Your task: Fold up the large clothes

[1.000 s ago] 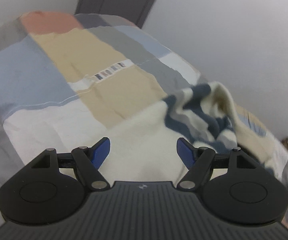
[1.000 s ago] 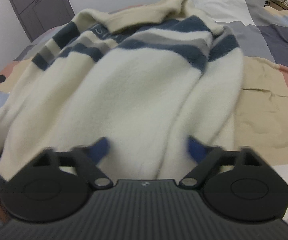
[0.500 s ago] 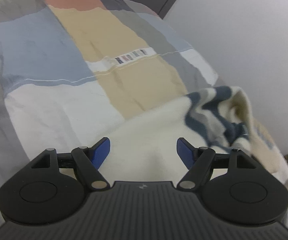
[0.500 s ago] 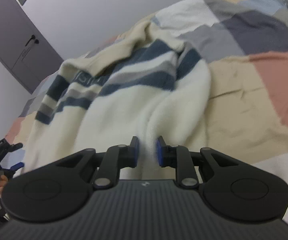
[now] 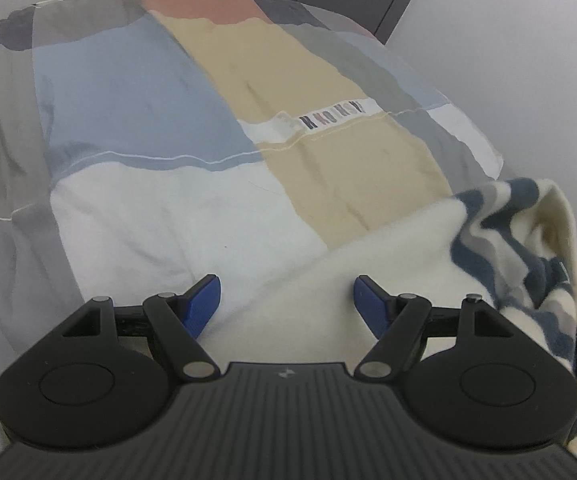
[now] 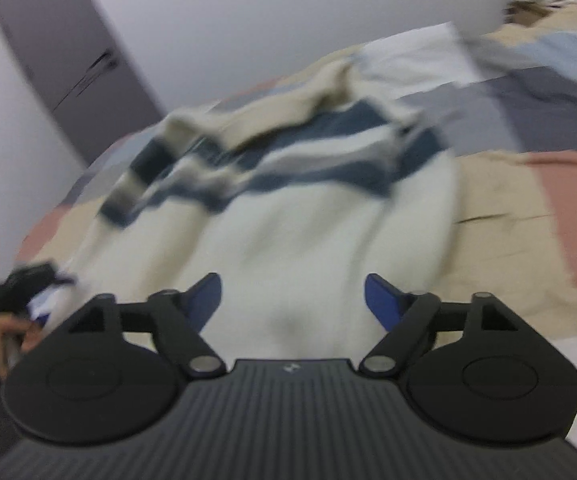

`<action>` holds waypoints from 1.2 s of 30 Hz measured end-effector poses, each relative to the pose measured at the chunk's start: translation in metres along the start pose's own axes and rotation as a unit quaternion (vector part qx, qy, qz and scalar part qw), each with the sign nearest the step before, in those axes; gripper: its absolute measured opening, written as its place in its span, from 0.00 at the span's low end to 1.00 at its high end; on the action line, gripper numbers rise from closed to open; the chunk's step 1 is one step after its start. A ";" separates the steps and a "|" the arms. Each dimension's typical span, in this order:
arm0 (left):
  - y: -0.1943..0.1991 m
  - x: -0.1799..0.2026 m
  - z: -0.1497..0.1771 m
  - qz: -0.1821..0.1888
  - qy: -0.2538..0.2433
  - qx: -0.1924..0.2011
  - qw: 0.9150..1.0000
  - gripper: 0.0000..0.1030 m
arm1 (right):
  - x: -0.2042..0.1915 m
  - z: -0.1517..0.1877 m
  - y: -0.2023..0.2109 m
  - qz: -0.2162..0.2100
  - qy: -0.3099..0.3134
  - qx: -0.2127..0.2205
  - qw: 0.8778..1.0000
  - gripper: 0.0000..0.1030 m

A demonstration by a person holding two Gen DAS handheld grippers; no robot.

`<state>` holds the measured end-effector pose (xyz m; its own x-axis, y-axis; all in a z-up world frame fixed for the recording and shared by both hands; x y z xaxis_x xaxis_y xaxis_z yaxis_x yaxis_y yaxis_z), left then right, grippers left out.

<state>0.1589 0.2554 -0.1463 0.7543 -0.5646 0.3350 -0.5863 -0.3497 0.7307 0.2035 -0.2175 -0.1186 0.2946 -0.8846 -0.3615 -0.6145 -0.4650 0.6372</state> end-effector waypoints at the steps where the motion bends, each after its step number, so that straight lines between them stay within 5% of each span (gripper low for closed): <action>1: -0.001 0.001 0.000 0.001 -0.001 -0.001 1.000 0.75 | -0.010 0.006 -0.009 0.003 0.022 -0.013 1.000 0.79; 6: 0.000 0.011 0.007 0.021 -0.010 -0.006 1.000 0.75 | -0.051 0.034 -0.041 0.049 0.174 -0.040 0.983 0.79; 11: -0.004 0.022 0.018 0.006 -0.041 -0.005 0.999 0.75 | -0.054 0.046 -0.050 0.073 0.226 -0.054 0.970 0.78; 14: -0.006 0.026 0.021 -0.017 -0.064 0.006 0.998 0.66 | -0.054 0.048 -0.048 0.084 0.245 -0.061 0.964 0.54; 16: -0.005 0.027 0.021 -0.019 -0.072 0.015 0.997 0.49 | -0.061 0.052 -0.044 0.087 0.260 -0.055 0.960 0.34; 18: 0.001 0.030 0.019 -0.002 -0.075 0.027 0.997 0.16 | -0.067 0.052 -0.035 0.093 0.277 -0.042 0.955 0.16; 19: 0.006 0.032 0.017 0.007 -0.077 0.039 0.996 0.15 | -0.068 0.050 -0.032 0.093 0.274 -0.036 0.956 0.14; 27: 0.049 0.046 -0.027 0.033 -0.088 0.135 0.986 0.13 | -0.032 -0.025 0.036 0.118 0.235 0.045 0.964 0.08; 36: 0.023 0.047 -0.119 -0.010 -0.108 0.189 0.976 0.13 | 0.114 -0.163 0.078 0.267 0.156 0.105 0.945 0.08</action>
<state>0.2161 0.3094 -0.0429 0.7112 -0.6844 0.1604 -0.6699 -0.5907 0.4498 0.3082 -0.3605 0.0010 0.0815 -0.9738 0.2124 -0.8588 0.0395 0.5107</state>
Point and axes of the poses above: each gripper's, at about its wrist camera, not at the fingertips, and y roughly against the way its jaws point, x to its right, z to its underside, the point moved 6 cm from there along -y, roughly the way its jaws point, and after that the axes turned 1 degree about y, right-handed, at the moved point
